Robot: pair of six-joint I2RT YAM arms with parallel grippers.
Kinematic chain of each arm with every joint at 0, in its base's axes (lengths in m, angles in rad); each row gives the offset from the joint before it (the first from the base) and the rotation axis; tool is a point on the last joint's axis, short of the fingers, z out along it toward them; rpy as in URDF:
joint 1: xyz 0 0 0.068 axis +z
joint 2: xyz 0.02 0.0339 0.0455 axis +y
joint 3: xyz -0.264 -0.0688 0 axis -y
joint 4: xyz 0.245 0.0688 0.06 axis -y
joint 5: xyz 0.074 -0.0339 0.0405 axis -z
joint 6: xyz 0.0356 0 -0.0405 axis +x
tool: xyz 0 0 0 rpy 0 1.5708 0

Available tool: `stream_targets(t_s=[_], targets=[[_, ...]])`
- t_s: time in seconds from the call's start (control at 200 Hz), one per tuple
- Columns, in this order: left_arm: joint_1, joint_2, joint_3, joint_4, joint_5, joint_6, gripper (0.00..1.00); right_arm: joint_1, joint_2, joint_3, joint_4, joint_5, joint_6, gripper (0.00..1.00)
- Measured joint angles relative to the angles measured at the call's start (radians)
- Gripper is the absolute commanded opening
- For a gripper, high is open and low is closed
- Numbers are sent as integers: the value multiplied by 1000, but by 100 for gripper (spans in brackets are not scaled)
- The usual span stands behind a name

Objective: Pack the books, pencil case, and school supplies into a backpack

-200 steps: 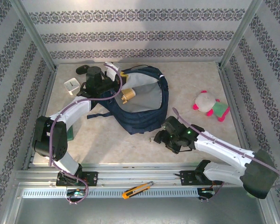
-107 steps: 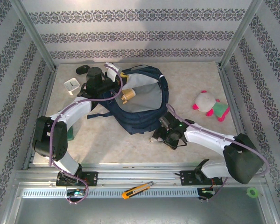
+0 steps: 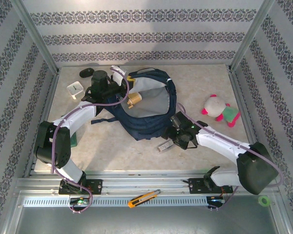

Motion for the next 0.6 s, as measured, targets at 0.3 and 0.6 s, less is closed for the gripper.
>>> stream_targets(t_s=[0.3, 0.6], targets=[[0, -16, -13, -11, -10, 21, 0, 143, -37, 21, -35, 35, 18, 79], [-1, -53, -45, -47, 22, 71, 0, 126, -76, 167, 88, 58, -105, 79]])
